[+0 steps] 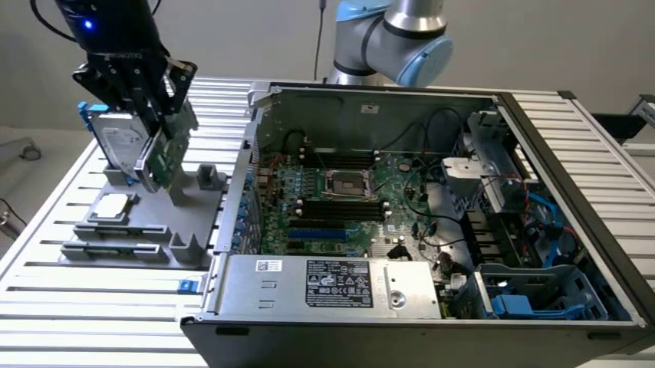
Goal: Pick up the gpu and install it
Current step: 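Pick up the gpu and move the gpu toward the slot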
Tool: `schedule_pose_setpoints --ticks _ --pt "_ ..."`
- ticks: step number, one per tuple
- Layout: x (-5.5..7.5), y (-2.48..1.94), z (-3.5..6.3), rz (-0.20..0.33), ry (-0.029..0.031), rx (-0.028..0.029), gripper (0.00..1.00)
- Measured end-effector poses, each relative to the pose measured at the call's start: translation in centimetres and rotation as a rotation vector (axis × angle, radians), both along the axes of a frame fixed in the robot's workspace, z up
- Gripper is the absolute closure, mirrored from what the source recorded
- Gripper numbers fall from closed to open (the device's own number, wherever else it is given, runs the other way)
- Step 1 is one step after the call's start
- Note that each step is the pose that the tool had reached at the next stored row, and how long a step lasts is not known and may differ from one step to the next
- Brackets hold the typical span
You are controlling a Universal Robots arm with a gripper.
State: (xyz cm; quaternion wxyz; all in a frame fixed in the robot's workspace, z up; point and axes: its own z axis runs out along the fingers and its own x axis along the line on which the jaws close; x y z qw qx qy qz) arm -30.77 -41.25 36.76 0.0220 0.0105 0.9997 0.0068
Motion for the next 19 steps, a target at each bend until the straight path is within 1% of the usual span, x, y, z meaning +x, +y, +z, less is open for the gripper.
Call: schedule_pose_setpoints --ticks 4,7,10,13,19 --pt "0.2 0.00 1.78 0.000 0.0014 0.0000 0.74" --pt "0.7 0.00 3.06 0.000 0.0056 0.0002 0.74" --pt "1.5 -0.05 4.04 0.000 0.0106 0.0010 0.74" --pt "2.6 -0.22 4.46 0.000 0.0145 0.0031 0.74" --pt "5.2 -0.67 4.90 0.000 0.0208 0.0072 0.74"
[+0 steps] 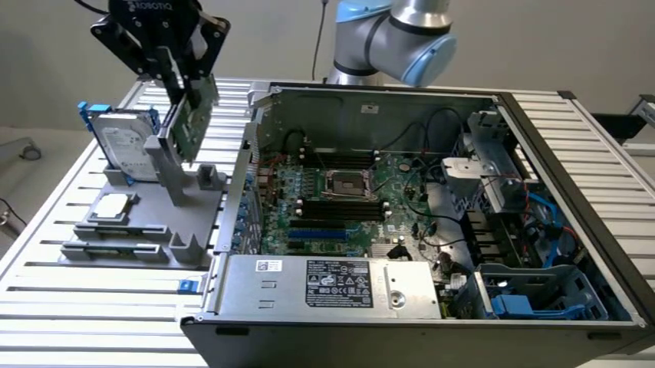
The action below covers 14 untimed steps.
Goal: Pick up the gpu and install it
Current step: 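Pick up the gpu and move the gpu toward the slot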
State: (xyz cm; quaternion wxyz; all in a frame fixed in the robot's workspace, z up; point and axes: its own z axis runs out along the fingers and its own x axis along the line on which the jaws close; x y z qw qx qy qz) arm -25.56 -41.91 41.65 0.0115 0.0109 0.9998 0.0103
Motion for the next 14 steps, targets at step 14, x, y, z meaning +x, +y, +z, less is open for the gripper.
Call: schedule_pose_setpoints --ticks 14 --pt "6.4 -1.03 0.74 0.000 0.0130 0.0048 0.74"
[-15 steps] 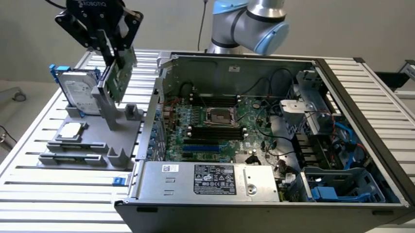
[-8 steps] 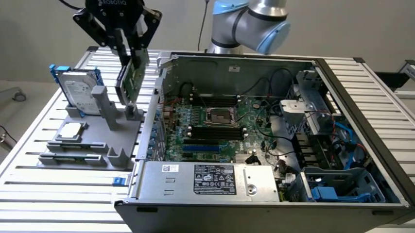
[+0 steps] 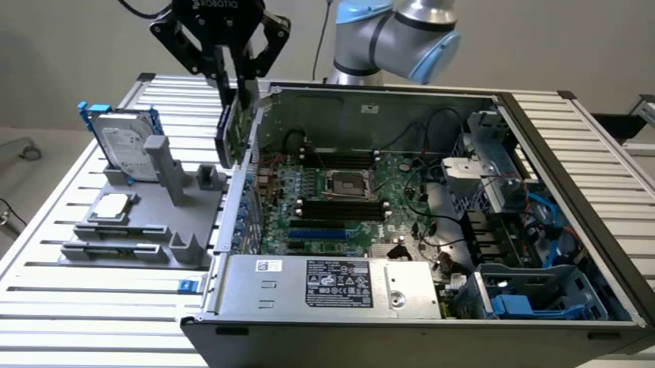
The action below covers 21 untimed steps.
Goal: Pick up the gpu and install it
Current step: 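Pick up the gpu and move the gpu toward the slot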
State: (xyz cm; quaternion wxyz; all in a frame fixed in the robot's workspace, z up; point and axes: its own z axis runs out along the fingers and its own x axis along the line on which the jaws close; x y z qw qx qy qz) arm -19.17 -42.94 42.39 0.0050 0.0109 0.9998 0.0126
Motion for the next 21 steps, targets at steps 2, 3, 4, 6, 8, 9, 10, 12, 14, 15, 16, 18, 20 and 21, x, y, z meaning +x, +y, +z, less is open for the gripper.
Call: schedule_pose_setpoints --ticks 2,3,4,6,8,9,10,12,14,15,16,18,20,21 --pt "0.9 -0.12 0.02 0.000 0.0015 0.0002 0.74" --pt "1.3 -0.17 0.02 0.000 0.0020 0.0003 0.74" --pt "1.8 -0.22 0.02 0.000 0.0025 0.0004 0.74" --pt "2.7 -0.31 0.02 0.000 0.0037 0.0005 0.74" --pt "3.6 -0.39 0.02 0.000 0.0055 0.0005 0.74" --pt "4.1 -0.43 0.01 0.000 0.0063 0.0005 0.74" --pt "4.5 -0.47 -0.01 0.000 0.0072 0.0005 0.74" --pt "5.4 -0.53 -0.16 0.000 0.0082 0.0005 0.74" --pt "6.4 -0.54 -0.53 0.000 0.0085 0.0005 0.74" --pt "6.8 -0.54 -0.71 0.000 0.0084 0.0005 0.74" --pt "7.3 -0.54 -0.89 0.000 0.0084 0.0005 0.74" --pt "8.2 -0.54 -1.25 0.000 0.0085 -0.0001 0.74" --pt "9.1 -0.53 -1.61 0.000 0.0085 -0.0006 0.74" --pt "9.6 -0.53 -1.80 0.000 0.0087 -0.0007 0.74"
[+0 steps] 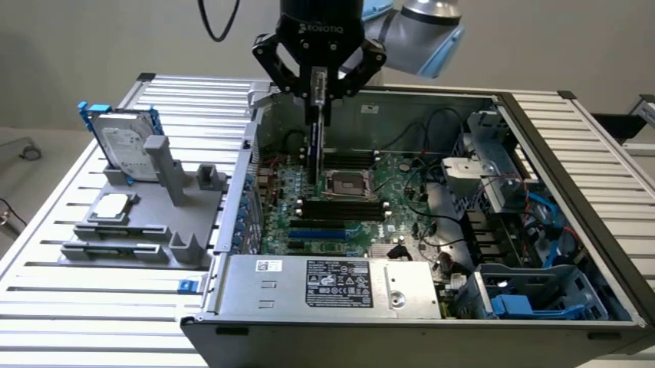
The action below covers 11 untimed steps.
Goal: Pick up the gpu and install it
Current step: 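Pick up the gpu and move the gpu toward the slot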
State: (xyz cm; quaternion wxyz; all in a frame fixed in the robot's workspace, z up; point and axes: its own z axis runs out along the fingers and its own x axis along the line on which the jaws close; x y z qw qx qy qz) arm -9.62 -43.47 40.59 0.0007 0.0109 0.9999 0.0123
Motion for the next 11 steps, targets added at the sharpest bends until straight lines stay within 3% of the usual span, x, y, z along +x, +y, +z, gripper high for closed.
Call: schedule_pose_setpoints --ticks 5,7,9,11 --pt "1.5 0.11 -0.82 0.000 0.0038 -0.0019 0.74" --pt "1.7 0.27 -1.10 0.000 0.0059 -0.0030 0.74" --pt "1.7 0.35 -1.20 0.000 0.0137 -0.0068 0.74" --pt "1.7 0.35 -1.19 0.000 0.0140 -0.0070 0.74"
